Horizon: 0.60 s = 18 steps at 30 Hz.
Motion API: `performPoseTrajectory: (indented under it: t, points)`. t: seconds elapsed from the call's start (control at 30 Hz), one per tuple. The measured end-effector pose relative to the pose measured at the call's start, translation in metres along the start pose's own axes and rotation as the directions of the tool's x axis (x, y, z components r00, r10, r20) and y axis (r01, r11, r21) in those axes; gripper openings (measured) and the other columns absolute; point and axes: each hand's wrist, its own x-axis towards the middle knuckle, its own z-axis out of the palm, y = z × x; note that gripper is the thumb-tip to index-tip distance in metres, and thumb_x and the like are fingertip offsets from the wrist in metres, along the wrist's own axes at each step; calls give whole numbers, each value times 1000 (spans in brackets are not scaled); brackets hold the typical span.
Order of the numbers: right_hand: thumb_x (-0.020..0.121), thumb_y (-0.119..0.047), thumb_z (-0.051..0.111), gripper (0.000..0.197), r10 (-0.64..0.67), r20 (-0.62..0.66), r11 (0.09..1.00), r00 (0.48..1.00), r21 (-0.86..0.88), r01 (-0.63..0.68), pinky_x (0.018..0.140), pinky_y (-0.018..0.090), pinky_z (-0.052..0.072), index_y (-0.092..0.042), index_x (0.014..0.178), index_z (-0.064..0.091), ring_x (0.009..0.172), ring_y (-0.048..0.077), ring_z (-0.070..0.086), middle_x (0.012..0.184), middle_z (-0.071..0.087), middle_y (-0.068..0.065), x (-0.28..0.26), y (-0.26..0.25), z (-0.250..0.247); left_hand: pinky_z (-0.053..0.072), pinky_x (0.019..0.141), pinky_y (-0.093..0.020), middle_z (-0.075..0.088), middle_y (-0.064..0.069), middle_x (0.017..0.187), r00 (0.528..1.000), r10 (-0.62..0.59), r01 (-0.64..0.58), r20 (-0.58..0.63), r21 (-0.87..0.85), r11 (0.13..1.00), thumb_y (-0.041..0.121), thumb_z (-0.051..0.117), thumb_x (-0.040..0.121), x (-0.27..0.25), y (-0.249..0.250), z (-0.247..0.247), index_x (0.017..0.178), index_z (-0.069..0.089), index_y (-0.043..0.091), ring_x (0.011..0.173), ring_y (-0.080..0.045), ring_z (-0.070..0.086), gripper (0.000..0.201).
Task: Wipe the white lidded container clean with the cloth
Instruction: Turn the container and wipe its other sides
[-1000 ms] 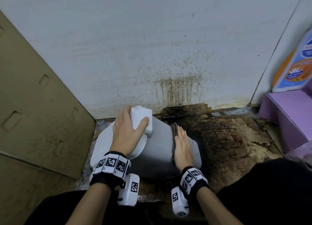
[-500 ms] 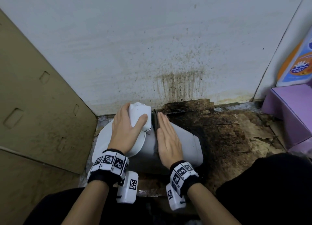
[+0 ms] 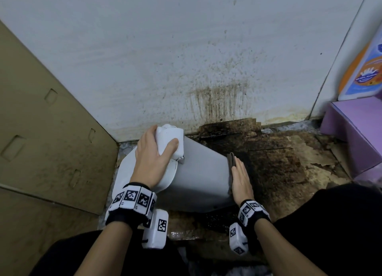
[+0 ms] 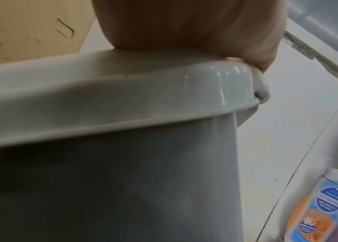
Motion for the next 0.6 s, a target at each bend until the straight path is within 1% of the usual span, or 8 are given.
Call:
performPoseTrajectory:
  t: [0.1,0.2,0.3,0.37,0.4,0.47,0.53,0.6]
  points:
    - [109,-33,28,51,12,-40,1000,999,-19,-13,126,32,5,-29,159,24,154,7,9,168,16,-10,-1,-10,6,22,109,-31,35,1,152,1000,-11,10,-11,-20,1000,73,38,74,1,-2,-3,151,28,22,140,-18,30,93]
    - [107,-37,25,53,-36,-31,998,999,-57,34,127,33,2,-28,160,21,155,8,6,168,15,-8,-8,-33,13,22,108,-31,36,0,151,1000,-23,23,-15,-23,999,73,37,73,2,-2,-6,150,29,21,140,-19,31,94]
    - [96,-55,15,67,-173,11,985,985,0,173,127,33,2,-33,159,18,155,3,1,169,11,-12,-25,-75,27,22,112,-35,34,-1,153,1000,-8,8,-13,-3,1000,73,36,73,1,2,-3,151,28,20,141,-19,29,95]
    - [91,-61,7,73,-305,46,952,951,28,304,126,29,0,-35,159,14,153,-3,-4,168,7,-17,-40,-108,40,21,113,-35,35,-2,153,1000,-5,5,-18,6,1000,73,36,72,0,3,-1,151,28,18,141,-19,29,96]
    - [91,-61,6,73,-362,64,932,930,32,360,125,26,-1,-35,159,12,152,-6,-5,167,5,-19,-46,-123,46,21,113,-34,35,-3,153,1000,-2,2,-23,10,1000,72,36,73,0,2,-1,151,28,18,141,-19,29,96]
    - [94,-57,4,71,-432,80,902,898,32,431,124,22,-3,-32,160,9,151,-8,-7,166,4,-21,-55,-141,55,21,114,-35,34,-2,154,1000,-6,6,-26,9,1000,73,37,73,0,-2,-3,152,27,18,142,-19,28,96]
    - [99,-53,7,65,-479,55,878,876,30,478,124,22,0,-29,160,12,152,-7,-3,165,6,-20,-57,-139,56,22,117,-38,32,-1,156,1000,-13,13,-19,-8,1000,73,37,74,0,-4,-4,153,26,19,144,-19,27,97]
    - [104,-48,10,61,-523,37,852,852,6,523,125,22,4,-27,161,17,153,-4,3,167,11,-17,-52,-127,52,22,118,-39,33,-1,155,1000,-9,9,-17,-18,1000,74,38,75,0,-6,-4,153,27,19,144,-19,27,96]
